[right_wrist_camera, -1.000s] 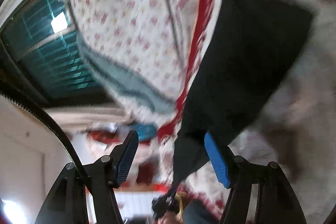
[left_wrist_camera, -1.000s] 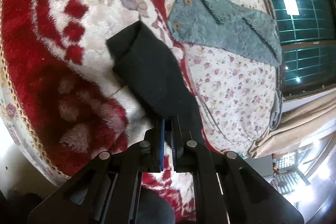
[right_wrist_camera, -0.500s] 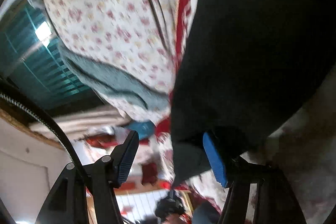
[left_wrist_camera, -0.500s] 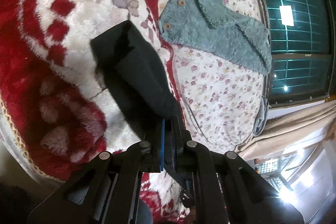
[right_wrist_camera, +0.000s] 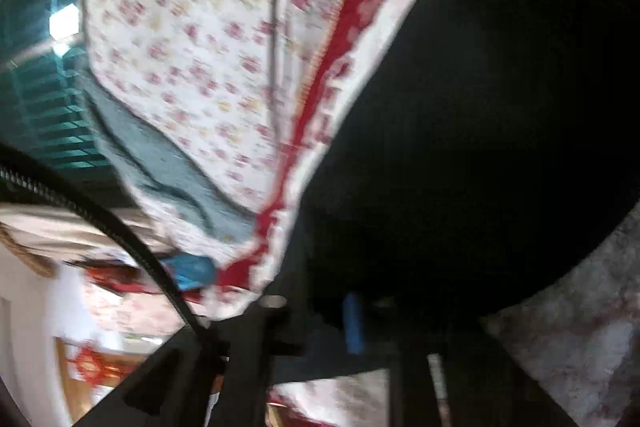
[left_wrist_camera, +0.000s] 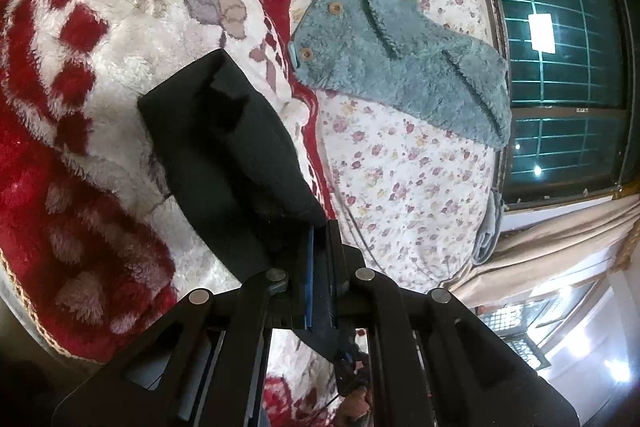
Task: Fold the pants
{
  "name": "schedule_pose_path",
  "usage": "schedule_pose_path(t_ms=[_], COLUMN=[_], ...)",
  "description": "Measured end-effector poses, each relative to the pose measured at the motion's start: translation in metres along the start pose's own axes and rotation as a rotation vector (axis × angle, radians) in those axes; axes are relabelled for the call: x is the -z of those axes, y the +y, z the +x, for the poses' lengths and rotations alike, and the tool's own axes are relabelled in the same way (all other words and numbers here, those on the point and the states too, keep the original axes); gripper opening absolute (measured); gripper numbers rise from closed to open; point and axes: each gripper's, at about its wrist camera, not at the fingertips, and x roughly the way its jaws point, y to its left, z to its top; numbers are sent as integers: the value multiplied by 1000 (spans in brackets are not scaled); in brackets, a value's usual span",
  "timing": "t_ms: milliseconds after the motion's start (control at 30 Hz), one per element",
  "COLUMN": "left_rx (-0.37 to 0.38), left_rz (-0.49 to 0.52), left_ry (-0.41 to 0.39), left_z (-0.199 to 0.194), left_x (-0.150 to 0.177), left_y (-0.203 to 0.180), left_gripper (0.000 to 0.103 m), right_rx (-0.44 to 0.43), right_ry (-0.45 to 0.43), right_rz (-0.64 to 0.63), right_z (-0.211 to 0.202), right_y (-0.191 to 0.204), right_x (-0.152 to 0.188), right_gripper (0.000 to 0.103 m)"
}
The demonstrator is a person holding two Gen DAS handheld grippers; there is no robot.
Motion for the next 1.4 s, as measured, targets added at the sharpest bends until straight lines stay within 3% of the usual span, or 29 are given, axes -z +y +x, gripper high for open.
schedule_pose_path(t_ms=[133,267,367,433,467,500,533,567,600,667,800,833,867,933,967,1133,1267,1333,1400], left_rx=[-60,-142,-168,-188,-236,-234,-182,-147,-143,-142,-151,-164,-181,-203,-214,-276,-302,-279,-230], left_rz=[60,160,241,375,371,326,302,306,324,340,342,351,357,372,382,307,185,137,104], left_ry=[-4,11,13,46,51,60,68,77,82,87,77,67,56,35,27,16,39,36,5], left_z=[1,21,74,131,147,154,155,153,149,136,98,84,70,44,29,-9,-1,4,9], left_x=[1,-16,-71,-116,-129,-137,-139,-137,-133,-124,-103,-95,-87,-68,-56,-18,-13,-12,-14], left_y=[-2,-23,-71,-117,-128,-133,-134,-136,-136,-130,-110,-104,-98,-83,-71,-9,27,35,35], left_gripper=[3,3,3,4,5,5,6,6,6,6,6,16,32,47,48,48,48,48,60], right_rx=[83,162,195,76,109,194,210,132,78,106,197,222,245,303,326,187,105,59,47], right_ry=[-45,-29,-53,-13,11,11,5,11,21,3,6,5,-3,-40,-64,-69,-69,-48,-75], right_rz=[-133,-223,-273,-376,-420,-406,-327,-313,-348,-449,-487,-484,-488,-503,-492,-273,-63,16,15], right_z=[-11,-4,13,50,61,68,65,59,50,31,-20,-34,-49,-73,-88,-140,-142,-128,-119], right_y=[17,42,83,128,141,148,150,151,156,163,130,118,107,89,76,4,-41,-56,-56], right_x=[8,-3,-47,-98,-110,-118,-118,-114,-107,-90,-64,-58,-53,-49,-43,-23,-24,-29,-36], right_gripper=[6,6,5,5,18,39,44,45,45,45,46,46,46,46,46,46,47,47,47])
